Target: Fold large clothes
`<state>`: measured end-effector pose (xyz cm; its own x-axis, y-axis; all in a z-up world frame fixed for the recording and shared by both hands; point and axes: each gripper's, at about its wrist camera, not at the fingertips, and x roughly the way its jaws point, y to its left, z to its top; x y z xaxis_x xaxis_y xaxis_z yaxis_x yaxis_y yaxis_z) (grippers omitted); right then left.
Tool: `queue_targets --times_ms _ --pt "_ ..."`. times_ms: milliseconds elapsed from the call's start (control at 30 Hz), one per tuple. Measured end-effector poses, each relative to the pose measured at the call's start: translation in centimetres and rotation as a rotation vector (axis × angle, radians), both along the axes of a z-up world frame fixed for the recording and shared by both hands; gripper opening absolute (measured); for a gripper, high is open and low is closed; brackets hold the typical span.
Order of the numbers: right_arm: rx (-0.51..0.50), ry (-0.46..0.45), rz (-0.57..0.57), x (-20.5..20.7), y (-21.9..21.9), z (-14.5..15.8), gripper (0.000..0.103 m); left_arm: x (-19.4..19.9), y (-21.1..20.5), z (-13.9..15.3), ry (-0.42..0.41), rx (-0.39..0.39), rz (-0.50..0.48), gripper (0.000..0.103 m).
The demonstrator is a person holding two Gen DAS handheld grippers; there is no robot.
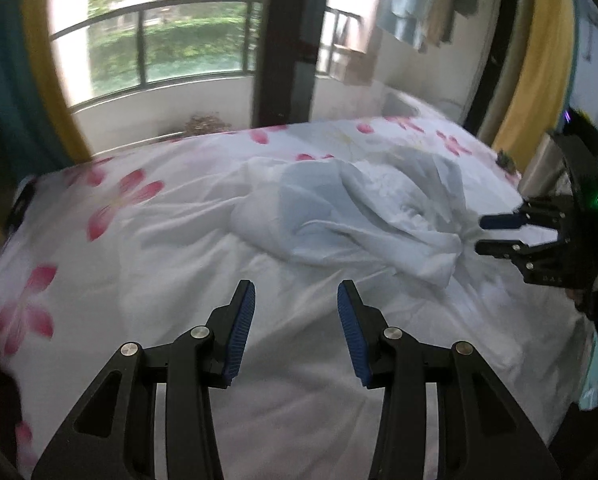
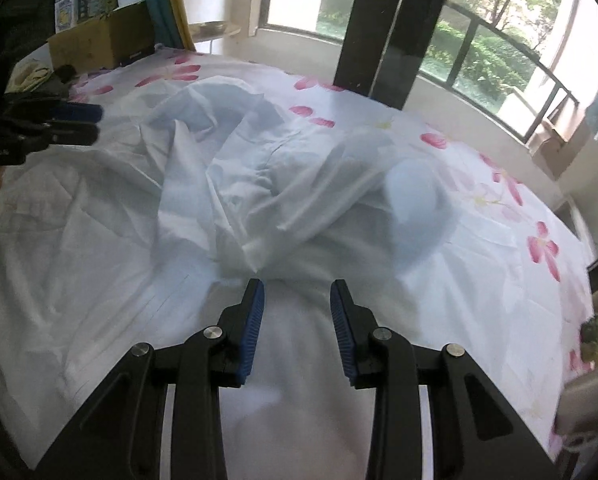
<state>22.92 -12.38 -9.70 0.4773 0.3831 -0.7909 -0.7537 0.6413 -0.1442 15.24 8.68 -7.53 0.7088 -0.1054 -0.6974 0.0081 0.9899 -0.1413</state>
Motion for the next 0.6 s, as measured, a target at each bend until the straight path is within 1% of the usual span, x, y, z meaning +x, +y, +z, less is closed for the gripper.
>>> queue_targets --times_ms 167,233,333,600 --pt "0.008 -0.032 -0.038 -1.8 -1.3 1.2 0.036 -4.1 1.3 0.8 -0.036 -0.027 0.096 0.045" --pt "0.009 -0.039 -0.052 -2.7 -2.0 1.6 0.045 -5.7 2.0 0.9 -0.04 -0.023 0.124 0.045" --pt "0.017 -0.05 -0.07 -3.9 -3.0 1.9 0.049 -8.4 2.8 1.0 -0.033 -0.005 0.168 0.045" --pt "0.033 -0.065 -0.155 -6.1 -6.4 2.3 0.052 -15.8 4.9 0.2 -0.029 0.056 0.308 0.045"
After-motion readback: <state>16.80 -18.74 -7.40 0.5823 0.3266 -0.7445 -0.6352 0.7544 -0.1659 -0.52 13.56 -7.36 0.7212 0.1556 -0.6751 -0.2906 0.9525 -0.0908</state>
